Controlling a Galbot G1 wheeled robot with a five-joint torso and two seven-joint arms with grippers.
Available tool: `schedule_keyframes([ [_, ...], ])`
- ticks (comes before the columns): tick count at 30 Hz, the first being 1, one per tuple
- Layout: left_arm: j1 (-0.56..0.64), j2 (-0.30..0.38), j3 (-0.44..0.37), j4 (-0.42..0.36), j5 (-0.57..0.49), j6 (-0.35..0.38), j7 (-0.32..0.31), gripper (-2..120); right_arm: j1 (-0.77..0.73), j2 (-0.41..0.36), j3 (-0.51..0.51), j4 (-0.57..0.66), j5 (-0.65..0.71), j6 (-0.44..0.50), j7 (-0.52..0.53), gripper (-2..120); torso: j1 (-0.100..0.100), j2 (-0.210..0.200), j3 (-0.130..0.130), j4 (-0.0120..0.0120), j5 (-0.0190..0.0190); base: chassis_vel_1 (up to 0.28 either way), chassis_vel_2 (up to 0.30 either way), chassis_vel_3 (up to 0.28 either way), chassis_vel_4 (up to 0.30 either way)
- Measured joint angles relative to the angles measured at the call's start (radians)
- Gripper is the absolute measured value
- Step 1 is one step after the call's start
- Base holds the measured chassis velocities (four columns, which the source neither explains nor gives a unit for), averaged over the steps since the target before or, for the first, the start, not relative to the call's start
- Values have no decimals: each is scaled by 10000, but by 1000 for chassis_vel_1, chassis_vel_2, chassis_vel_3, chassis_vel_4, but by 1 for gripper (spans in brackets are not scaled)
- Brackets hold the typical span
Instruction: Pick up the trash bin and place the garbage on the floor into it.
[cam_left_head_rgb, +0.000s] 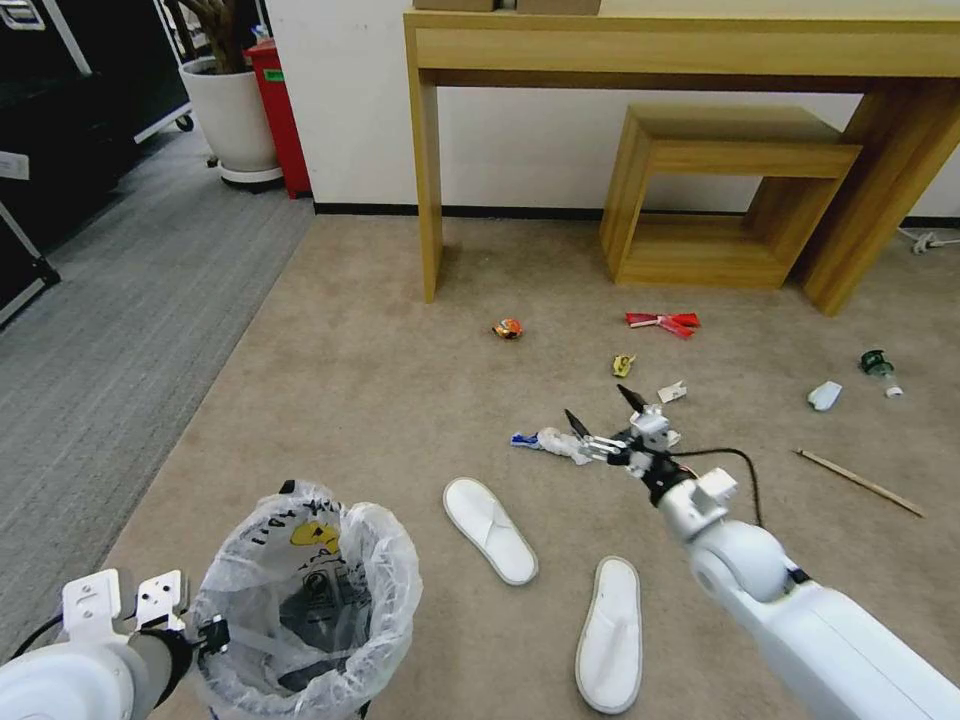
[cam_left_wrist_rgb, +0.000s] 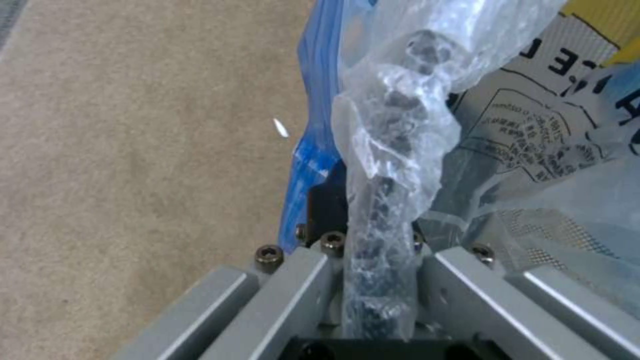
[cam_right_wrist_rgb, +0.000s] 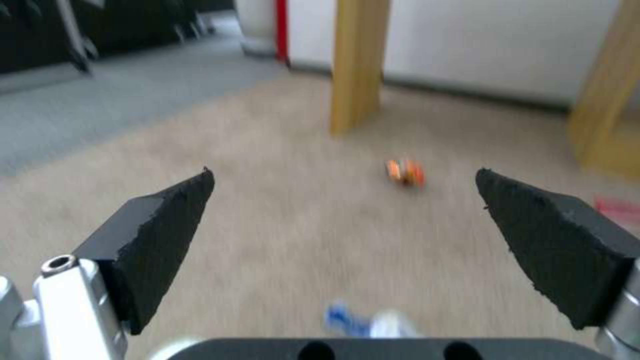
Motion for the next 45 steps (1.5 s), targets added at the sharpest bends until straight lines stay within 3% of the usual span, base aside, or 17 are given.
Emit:
schedule_keyframes([
  [3,124,-98,-10,9,173,28,44,0,-337,-212,258,395,423,-882,876,100,0,0,-1,1,-6,0,0,0,0],
  [6,159,-391,132,32,477,83,171,0,-1700,-743,1208,1481,1870,-3028,2948,100,-1,1,-2,-10,-9,0,0,0,0],
  [7,159,-391,132,32,477,83,171,0,-1700,-743,1208,1481,1870,-3028,2948,100,-1,1,-2,-10,-9,0,0,0,0],
  [9,171,-520,225,48,644,104,229,0,-2754,-1107,1725,2222,3326,-4582,4773,100,-1,0,-3,-11,-5,0,0,0,0],
  [11,175,-523,236,51,665,105,235,0,-2896,-1138,1799,2326,3562,-4770,5028,100,-1,0,-3,-10,-3,0,0,0,0],
  [12,213,-529,290,65,791,115,252,0,-3475,-1218,2110,2858,4939,-5668,6405,100,-1,1,-3,-6,-7,0,0,0,0],
  [13,237,-541,336,93,888,127,288,0,-3722,-1182,2256,3038,5482,-5908,6855,100,-1,1,-3,-5,-9,0,0,0,0],
  [17,309,-722,579,193,1308,163,440,0,-4527,-540,2781,3357,6571,-6505,7740,100,-1,1,-4,-6,-9,0,0,0,0],
  [27,386,-621,795,272,1613,193,539,0,-4957,352,2830,3332,6601,-6795,8091,100,-2,1,-3,-5,-5,0,0,0,0],
  [33,413,-526,765,285,1629,195,551,0,-4865,-489,2821,3469,6551,-7206,6797,100,-1,1,-3,-5,-3,0,0,0,0],
  [35,405,-549,857,303,1734,196,565,0,-4805,-1145,2821,3558,6197,-7240,5375,100,-1,1,-3,-5,-5,0,0,0,0],
  [36,355,-658,980,333,1872,199,582,0,-4699,-2139,2733,3460,4608,-6302,2766,100,-2,1,-3,-5,-4,0,0,0,0],
  [39,339,-718,1031,340,1934,202,588,0,-4621,-2498,2682,3322,3921,-5839,1863,100,-1,1,-2,-4,-9,0,0,0,0],
  [40,336,-772,1078,348,2003,209,609,0,-4524,-2931,2655,3085,3206,-5256,774,100,-1,0,-2,-5,-4,0,0,0,0],
  [41,338,-858,1134,370,2146,213,664,0,-4315,-3673,2665,2525,1621,-3911,-1123,100,-1,1,-2,-4,-2,0,0,0,0],
  [42,338,-858,1134,370,2146,213,664,0,-4315,-3673,2665,2525,1621,-3911,-1123,100,-1,1,-2,-4,-2,0,0,0,0],
  [45,90,-763,1380,540,2214,221,718,0,-4224,-4894,3048,1752,-1021,-2276,-3726,100,-1,1,0,-4,7,0,0,0,0],
])
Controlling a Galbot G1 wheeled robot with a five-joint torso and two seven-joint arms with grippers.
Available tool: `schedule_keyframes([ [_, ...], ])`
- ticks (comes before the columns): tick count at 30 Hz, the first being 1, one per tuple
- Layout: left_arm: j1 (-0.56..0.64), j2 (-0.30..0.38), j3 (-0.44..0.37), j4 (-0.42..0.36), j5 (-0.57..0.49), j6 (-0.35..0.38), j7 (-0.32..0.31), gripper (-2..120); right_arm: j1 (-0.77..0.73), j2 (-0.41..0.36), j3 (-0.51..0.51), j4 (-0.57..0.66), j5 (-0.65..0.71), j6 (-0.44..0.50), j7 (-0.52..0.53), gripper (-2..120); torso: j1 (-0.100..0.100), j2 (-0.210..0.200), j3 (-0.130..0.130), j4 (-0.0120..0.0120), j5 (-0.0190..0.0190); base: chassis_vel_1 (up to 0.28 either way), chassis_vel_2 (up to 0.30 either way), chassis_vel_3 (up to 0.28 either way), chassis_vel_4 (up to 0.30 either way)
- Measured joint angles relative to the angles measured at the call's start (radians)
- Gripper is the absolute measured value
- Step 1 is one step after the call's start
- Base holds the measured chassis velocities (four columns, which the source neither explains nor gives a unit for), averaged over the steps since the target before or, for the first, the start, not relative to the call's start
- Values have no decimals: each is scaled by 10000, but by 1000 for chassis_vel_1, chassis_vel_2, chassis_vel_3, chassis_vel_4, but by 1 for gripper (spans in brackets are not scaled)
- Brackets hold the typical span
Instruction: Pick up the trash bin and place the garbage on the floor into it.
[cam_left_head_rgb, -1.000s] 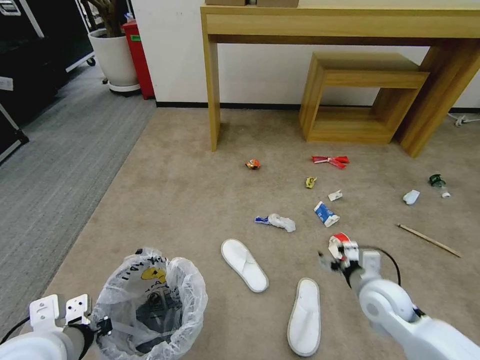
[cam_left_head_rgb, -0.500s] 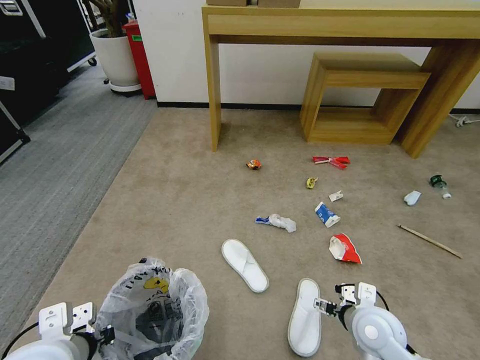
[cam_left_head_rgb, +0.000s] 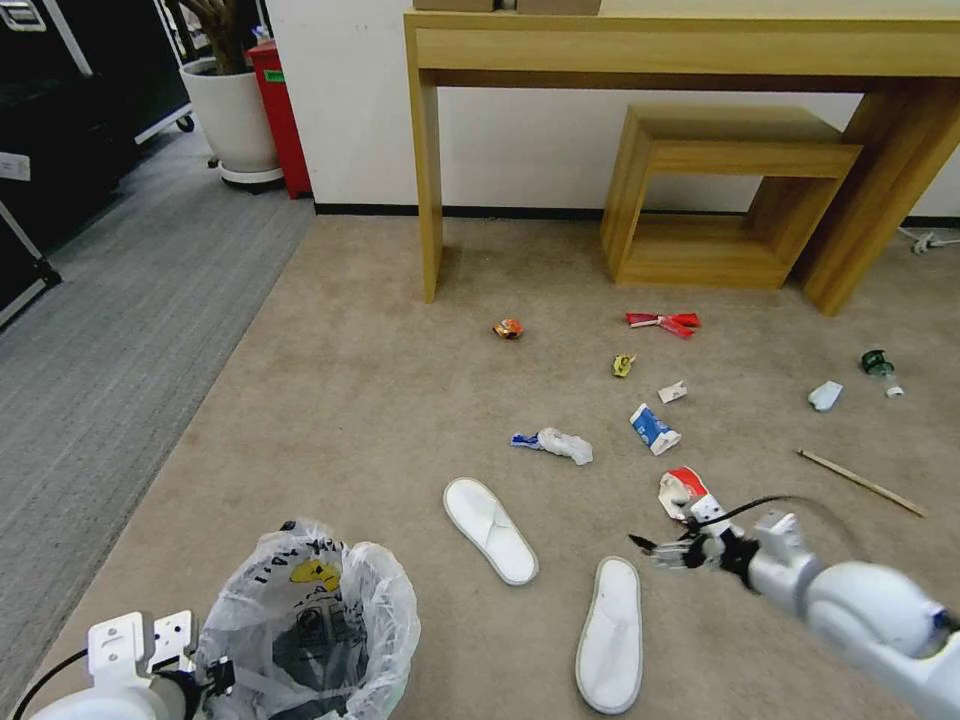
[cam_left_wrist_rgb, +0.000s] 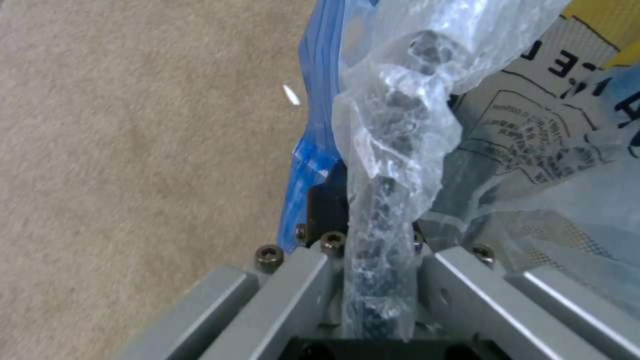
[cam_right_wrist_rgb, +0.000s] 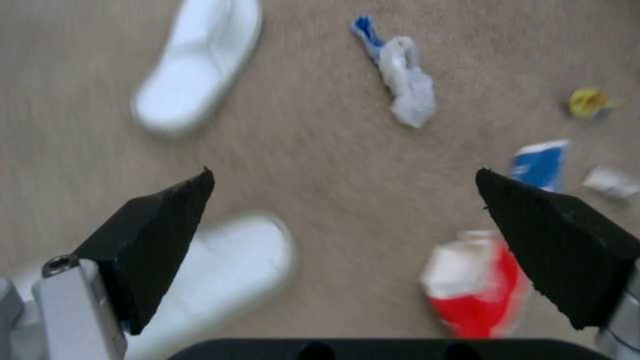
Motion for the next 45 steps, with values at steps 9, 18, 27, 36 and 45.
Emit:
schedule_keyframes([
  [9,42,-60,27,23,57,0,16,0,-260,63,-113,1327,1532,-2673,2696,100,-1,0,-2,0,-13,0,0,0,0],
  [18,352,-107,27,36,526,39,192,0,-914,3115,-363,2219,6214,-5719,8819,100,-1,0,-3,-2,-10,0,0,0,0],
  [27,297,-159,136,219,689,49,273,0,-1070,3503,-81,1761,7267,-6087,9581,100,0,0,-2,-2,-16,0,0,0,0],
  [36,319,-279,207,306,842,67,302,0,-850,4572,-439,1169,7519,-6163,9788,100,-1,0,-3,-1,-12,0,0,0,0],
  [45,400,-407,273,291,993,109,299,0,-698,4809,-525,810,7261,-6153,9685,100,-1,0,-2,-2,-14,0,0,0,0],
])
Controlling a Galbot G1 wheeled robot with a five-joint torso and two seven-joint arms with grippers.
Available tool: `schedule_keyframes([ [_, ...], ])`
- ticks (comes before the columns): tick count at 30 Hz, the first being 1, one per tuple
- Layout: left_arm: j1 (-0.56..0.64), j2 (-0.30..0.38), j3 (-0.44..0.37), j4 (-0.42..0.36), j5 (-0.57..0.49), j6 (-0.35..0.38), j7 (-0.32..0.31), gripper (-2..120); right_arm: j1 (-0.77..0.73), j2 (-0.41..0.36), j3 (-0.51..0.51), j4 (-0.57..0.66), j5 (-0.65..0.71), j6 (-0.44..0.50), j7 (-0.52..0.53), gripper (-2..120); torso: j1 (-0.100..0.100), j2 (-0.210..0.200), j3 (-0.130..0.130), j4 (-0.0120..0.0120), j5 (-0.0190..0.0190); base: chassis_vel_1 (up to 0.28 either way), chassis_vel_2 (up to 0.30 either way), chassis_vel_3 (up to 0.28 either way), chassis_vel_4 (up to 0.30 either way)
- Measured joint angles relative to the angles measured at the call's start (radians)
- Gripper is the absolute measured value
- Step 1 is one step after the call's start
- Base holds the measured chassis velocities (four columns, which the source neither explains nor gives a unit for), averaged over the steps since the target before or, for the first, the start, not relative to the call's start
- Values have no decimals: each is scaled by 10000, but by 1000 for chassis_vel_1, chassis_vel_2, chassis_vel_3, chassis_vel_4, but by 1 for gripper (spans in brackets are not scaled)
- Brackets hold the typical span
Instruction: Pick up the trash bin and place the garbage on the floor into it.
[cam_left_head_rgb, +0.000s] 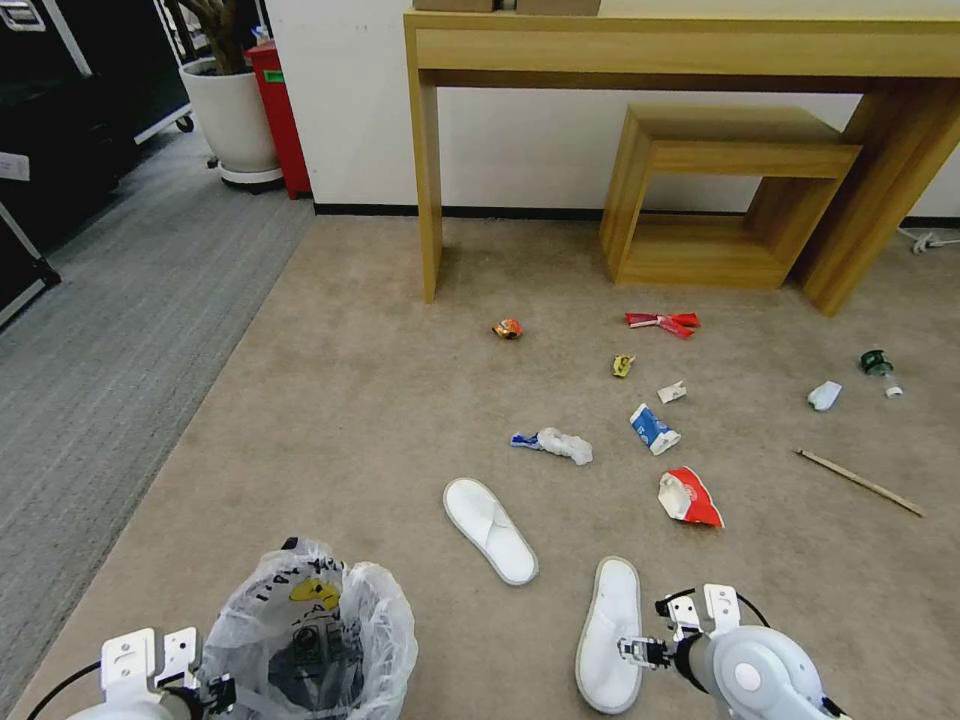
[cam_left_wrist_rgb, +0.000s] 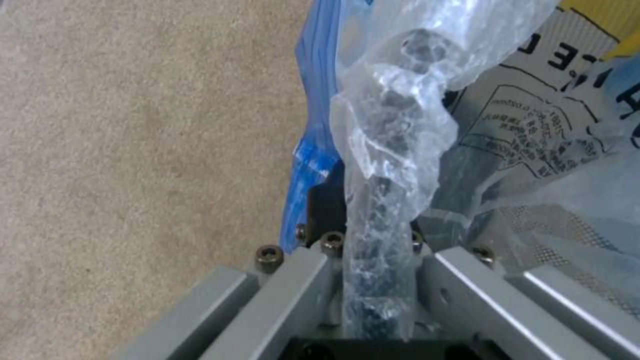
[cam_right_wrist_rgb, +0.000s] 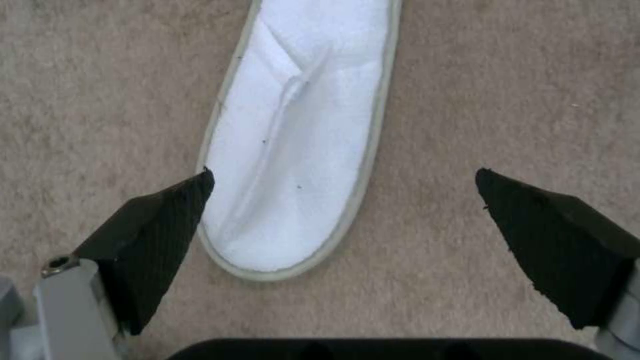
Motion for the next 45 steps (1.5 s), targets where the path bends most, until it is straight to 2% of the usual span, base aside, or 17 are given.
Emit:
schedule_keyframes([
  [17,126,-88,35,-23,153,21,8,0,342,688,-358,-798,-704,172,-431,100,1,0,0,1,0,0,0,0,0],
  [45,258,-370,226,-44,576,43,217,0,445,982,-834,-1163,-1386,469,-369,100,1,0,0,0,3,0,0,0,0],
])
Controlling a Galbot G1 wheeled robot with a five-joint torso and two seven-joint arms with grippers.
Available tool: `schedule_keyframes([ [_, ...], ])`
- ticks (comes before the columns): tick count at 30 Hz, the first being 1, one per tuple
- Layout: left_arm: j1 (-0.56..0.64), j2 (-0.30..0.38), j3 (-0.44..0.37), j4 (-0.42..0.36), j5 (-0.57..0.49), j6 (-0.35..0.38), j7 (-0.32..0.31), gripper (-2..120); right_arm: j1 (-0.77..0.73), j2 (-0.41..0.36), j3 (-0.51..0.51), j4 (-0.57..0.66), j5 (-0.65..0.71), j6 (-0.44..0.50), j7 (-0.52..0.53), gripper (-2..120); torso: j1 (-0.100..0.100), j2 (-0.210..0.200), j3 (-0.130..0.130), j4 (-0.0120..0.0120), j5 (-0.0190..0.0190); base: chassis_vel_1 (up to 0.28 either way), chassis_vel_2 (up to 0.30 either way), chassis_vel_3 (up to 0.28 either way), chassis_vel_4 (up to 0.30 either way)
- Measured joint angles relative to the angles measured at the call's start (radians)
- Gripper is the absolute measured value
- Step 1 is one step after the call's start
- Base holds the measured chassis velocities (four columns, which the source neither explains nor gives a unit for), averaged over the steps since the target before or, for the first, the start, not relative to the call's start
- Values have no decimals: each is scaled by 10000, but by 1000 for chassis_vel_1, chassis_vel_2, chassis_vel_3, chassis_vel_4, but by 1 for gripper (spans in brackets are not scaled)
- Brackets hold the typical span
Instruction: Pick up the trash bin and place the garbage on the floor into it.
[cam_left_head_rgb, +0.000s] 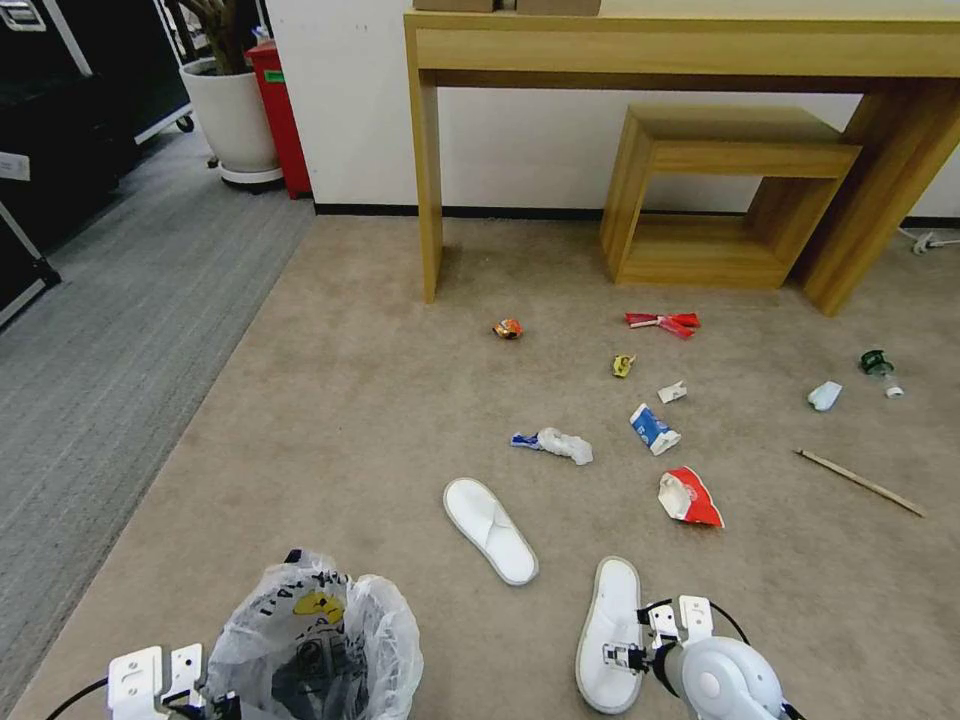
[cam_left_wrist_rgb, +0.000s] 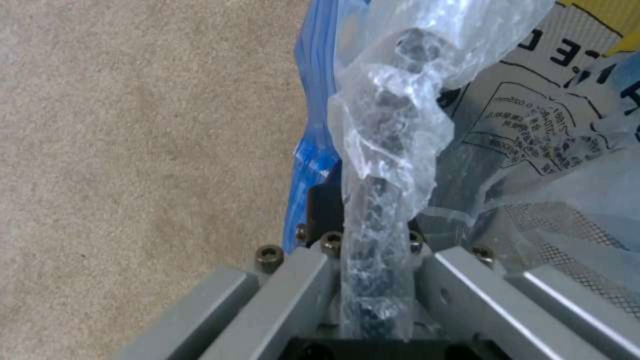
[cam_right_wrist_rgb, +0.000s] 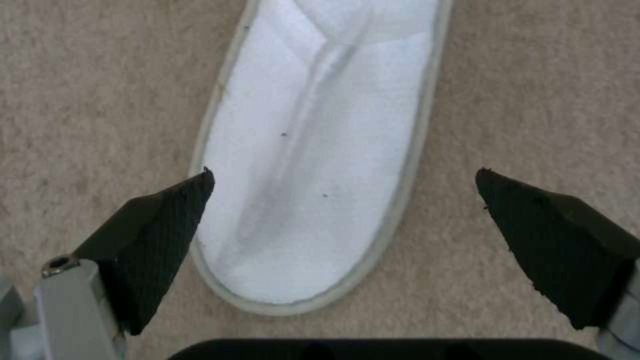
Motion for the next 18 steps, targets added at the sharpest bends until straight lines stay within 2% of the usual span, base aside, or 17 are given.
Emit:
schedule_keyframes([
  [18,7,18,-45,3,-24,-3,29,0,641,271,-538,-322,73,100,104,100,0,0,0,0,-2,0,0,0,0],
])
